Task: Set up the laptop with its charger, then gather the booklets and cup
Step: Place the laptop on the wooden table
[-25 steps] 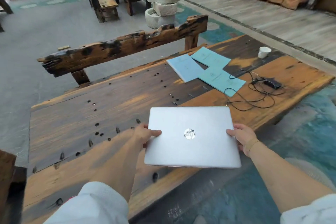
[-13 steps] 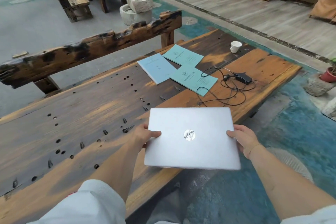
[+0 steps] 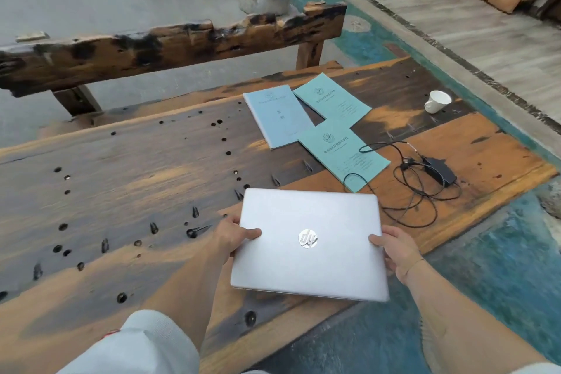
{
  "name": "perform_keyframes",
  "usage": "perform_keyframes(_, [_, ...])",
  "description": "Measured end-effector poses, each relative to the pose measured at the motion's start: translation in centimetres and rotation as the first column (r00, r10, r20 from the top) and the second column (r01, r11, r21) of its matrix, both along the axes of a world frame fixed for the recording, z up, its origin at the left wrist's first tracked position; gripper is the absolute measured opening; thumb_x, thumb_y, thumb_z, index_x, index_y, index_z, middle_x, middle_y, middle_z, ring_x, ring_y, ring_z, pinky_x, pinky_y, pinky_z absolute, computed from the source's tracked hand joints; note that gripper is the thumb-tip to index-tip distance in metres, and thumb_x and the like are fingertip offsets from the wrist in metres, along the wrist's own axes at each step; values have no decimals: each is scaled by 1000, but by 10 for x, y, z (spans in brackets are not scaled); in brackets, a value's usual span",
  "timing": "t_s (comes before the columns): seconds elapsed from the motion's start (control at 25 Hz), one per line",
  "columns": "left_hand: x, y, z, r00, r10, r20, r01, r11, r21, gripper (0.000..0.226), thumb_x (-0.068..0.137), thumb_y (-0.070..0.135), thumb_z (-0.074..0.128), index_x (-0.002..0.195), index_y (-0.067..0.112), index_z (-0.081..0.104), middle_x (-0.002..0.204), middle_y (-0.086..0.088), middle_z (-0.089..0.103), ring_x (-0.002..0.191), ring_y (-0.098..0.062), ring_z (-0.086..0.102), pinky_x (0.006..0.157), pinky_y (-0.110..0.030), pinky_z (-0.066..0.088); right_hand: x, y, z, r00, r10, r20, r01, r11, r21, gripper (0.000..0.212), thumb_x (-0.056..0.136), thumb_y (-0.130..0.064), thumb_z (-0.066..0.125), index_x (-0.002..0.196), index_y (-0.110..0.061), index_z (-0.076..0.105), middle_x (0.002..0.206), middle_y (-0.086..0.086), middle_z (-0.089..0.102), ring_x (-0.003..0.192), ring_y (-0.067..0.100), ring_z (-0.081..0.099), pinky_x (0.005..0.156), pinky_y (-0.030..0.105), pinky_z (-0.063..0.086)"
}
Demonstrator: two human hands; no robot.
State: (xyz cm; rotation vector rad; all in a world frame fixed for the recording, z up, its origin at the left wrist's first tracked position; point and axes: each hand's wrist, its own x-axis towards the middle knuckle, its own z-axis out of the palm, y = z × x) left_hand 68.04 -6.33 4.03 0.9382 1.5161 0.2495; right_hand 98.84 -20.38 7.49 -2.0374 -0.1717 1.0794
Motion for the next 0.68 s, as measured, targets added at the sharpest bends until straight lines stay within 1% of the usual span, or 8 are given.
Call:
perform_keyframes(0.04, [-2,8,-5,999,40,2,-40,999,-20,49,75,11,83,116,12,55,107,-6,68,79,-18,64,58,-30,50,2,19,-4,1000,25,-8,-25,1000,-18,29,86,0,63,112,-12,57,107,12,63,97,32,57,87,46,50])
perform_keyframes(0.12, [-7,20,-9,995,97,-1,-97,995,-37,48,76,8,81,116,11,55,108,-7,68,74,-15,63,54,-28,47,1,48,-11,998,64,-18,-65,997,-51,28,86,0,63,111,-12,58,107,13,63,95,30,57,80,42,50])
perform_keyframes(0.24, [-19,36,-16,983,184,2,-184,983,-27,35,78,5,79,102,17,56,100,-4,66,72,-13,61,54,-27,46,-4,90,-21,989,142,-37,-144,987,-73,30,86,-1,63,113,-12,58,109,14,64,90,29,57,74,38,46])
perform_keyframes(0.28, [-24,39,-17,975,221,-4,-221,975,-32,37,77,6,80,103,16,55,100,-4,66,74,-15,62,57,-29,48,-6,102,-23,986,163,-42,-166,983,-85,31,86,-1,63,115,-12,58,110,14,63,89,29,57,75,39,47])
perform_keyframes(0.36, [-34,41,-20,963,268,-28,-269,962,-50,50,73,12,84,113,13,54,108,-7,68,82,-22,65,66,-35,54,-11,123,-26,974,217,-65,-223,969,-106,37,85,-1,64,120,-12,56,112,14,63,92,30,58,79,41,49])
perform_keyframes(0.4, [-38,42,-22,956,292,-40,-293,954,-54,55,72,13,86,117,12,53,111,-9,68,86,-24,66,70,-38,55,-13,132,-29,967,245,-74,-252,961,-116,40,85,-2,65,122,-12,55,113,14,63,91,29,59,78,41,50])
perform_keyframes(0.56, [-52,39,-31,912,405,-70,-409,911,-56,60,70,13,87,120,9,54,113,-11,68,92,-28,67,79,-43,57,-22,172,-38,922,378,-82,-386,909,-158,36,86,-1,63,120,-9,56,105,14,64,72,20,57,58,31,46])
perform_keyframes(0.68, [-57,35,-34,877,466,-117,-473,880,-37,54,70,15,87,115,10,56,110,-8,68,92,-28,67,82,-44,57,-29,196,-46,884,459,-91,-468,864,-187,33,87,0,62,118,-9,55,103,14,63,69,20,57,55,29,44])
